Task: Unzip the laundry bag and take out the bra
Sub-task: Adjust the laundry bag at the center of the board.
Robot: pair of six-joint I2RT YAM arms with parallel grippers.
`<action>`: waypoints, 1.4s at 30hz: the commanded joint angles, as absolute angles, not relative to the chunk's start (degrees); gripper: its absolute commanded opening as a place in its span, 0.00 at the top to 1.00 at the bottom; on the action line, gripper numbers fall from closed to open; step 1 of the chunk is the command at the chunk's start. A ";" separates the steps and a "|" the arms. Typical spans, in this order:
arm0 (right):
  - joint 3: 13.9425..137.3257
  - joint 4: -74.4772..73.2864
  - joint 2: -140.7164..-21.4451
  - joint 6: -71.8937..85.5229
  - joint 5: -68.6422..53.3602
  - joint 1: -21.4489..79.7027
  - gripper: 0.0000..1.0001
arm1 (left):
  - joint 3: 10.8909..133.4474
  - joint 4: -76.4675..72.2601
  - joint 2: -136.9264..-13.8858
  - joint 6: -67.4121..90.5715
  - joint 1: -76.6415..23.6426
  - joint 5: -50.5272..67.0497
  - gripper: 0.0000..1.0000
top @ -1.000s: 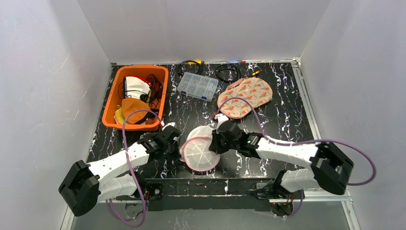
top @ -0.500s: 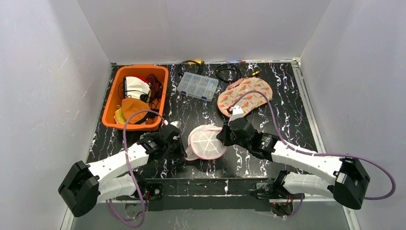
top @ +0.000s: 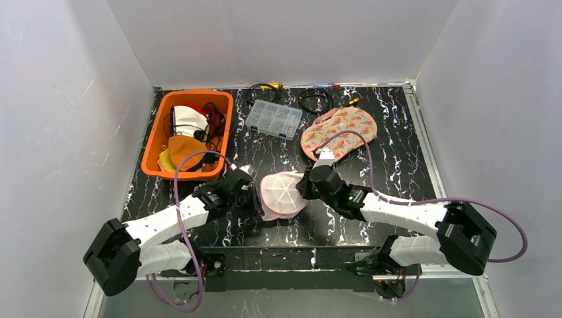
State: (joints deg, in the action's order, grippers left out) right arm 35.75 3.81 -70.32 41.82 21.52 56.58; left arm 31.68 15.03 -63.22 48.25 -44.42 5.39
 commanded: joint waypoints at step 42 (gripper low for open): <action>21.89 38.15 -78.89 37.52 -15.85 37.22 0.10 | 39.63 6.37 -80.81 43.96 -43.79 0.79 0.84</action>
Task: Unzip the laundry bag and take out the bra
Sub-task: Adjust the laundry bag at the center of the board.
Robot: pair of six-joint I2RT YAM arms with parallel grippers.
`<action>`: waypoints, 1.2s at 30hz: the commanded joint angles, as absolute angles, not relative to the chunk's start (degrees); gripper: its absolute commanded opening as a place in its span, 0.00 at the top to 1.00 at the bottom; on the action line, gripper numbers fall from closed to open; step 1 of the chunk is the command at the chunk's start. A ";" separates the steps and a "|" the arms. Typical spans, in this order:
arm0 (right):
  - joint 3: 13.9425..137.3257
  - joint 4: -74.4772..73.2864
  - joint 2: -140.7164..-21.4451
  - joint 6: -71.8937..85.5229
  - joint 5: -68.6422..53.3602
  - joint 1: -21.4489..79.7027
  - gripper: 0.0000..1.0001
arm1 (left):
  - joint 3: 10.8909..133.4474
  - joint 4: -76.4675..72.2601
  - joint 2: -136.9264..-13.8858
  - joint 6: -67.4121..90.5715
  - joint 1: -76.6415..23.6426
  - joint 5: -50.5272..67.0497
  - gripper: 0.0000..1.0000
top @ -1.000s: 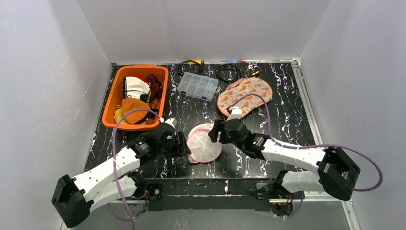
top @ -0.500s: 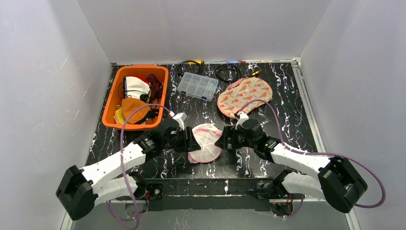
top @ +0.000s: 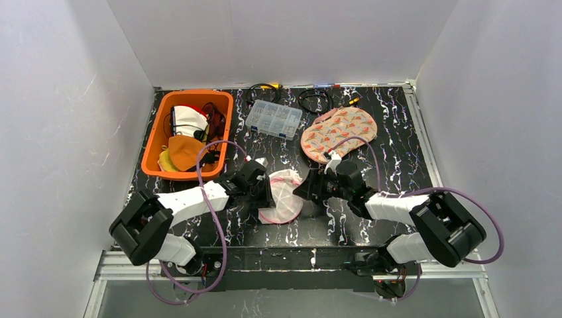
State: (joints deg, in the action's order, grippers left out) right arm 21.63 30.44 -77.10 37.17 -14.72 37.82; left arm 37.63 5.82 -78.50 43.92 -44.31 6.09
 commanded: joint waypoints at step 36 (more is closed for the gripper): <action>7.19 49.53 -76.96 62.52 -4.18 43.61 0.99 | 33.75 9.43 -62.31 47.76 -43.51 3.57 0.58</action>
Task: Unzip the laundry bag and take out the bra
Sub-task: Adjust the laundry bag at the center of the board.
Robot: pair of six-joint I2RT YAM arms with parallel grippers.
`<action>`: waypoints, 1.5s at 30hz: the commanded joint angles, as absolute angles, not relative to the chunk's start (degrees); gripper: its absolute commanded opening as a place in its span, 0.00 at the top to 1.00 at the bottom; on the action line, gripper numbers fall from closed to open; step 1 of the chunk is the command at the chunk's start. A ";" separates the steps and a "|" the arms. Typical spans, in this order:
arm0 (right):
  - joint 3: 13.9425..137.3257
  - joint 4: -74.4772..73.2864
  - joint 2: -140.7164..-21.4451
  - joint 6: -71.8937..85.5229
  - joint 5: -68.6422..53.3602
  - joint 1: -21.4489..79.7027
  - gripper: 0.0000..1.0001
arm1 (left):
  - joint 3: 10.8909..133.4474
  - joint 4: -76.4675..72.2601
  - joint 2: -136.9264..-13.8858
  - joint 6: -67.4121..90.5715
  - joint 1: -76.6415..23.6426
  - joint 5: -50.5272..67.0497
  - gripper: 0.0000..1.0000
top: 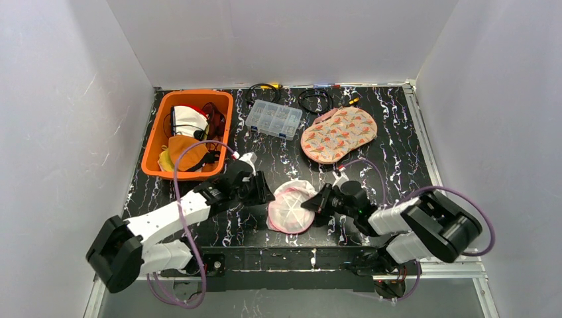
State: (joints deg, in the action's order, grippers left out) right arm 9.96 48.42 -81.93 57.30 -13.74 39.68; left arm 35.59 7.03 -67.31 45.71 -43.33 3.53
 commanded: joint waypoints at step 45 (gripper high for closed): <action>21.20 12.01 -65.03 35.74 3.30 45.36 0.24 | 20.59 -4.75 -58.28 52.33 -48.35 11.08 0.59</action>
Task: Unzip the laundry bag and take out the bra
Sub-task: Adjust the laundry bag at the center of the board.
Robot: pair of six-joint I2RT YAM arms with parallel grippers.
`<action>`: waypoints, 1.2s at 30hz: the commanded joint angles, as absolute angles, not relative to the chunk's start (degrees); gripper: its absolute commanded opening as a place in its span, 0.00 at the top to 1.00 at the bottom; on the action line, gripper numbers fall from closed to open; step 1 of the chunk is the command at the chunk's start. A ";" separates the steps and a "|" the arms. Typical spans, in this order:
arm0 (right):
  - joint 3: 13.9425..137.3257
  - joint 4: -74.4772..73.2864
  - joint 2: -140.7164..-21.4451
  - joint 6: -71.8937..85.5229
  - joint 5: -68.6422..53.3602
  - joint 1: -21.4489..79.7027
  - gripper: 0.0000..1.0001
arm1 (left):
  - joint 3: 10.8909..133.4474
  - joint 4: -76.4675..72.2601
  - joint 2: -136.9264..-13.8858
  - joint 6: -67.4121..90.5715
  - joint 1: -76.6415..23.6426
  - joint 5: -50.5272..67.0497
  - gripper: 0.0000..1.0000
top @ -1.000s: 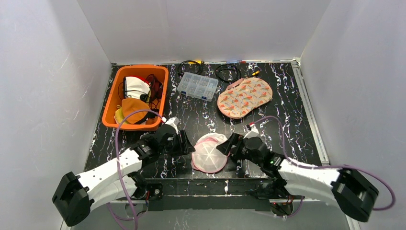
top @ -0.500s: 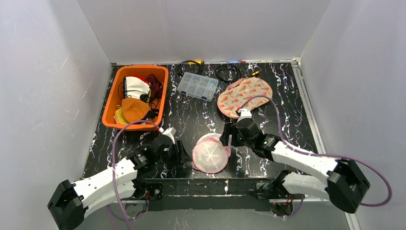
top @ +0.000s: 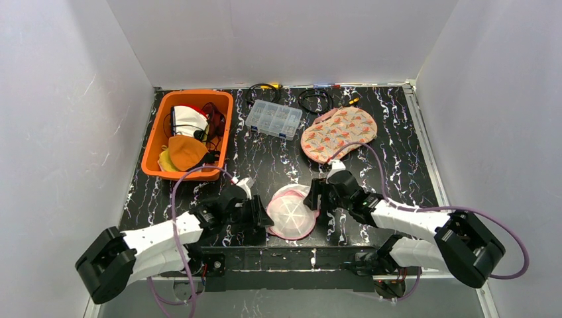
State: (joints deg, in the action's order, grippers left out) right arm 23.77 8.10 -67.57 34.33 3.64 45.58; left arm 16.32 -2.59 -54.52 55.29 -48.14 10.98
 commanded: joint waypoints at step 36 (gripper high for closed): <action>26.28 -17.79 -37.69 37.03 9.16 45.44 0.01 | 36.33 10.79 -63.05 44.55 -47.26 5.48 0.47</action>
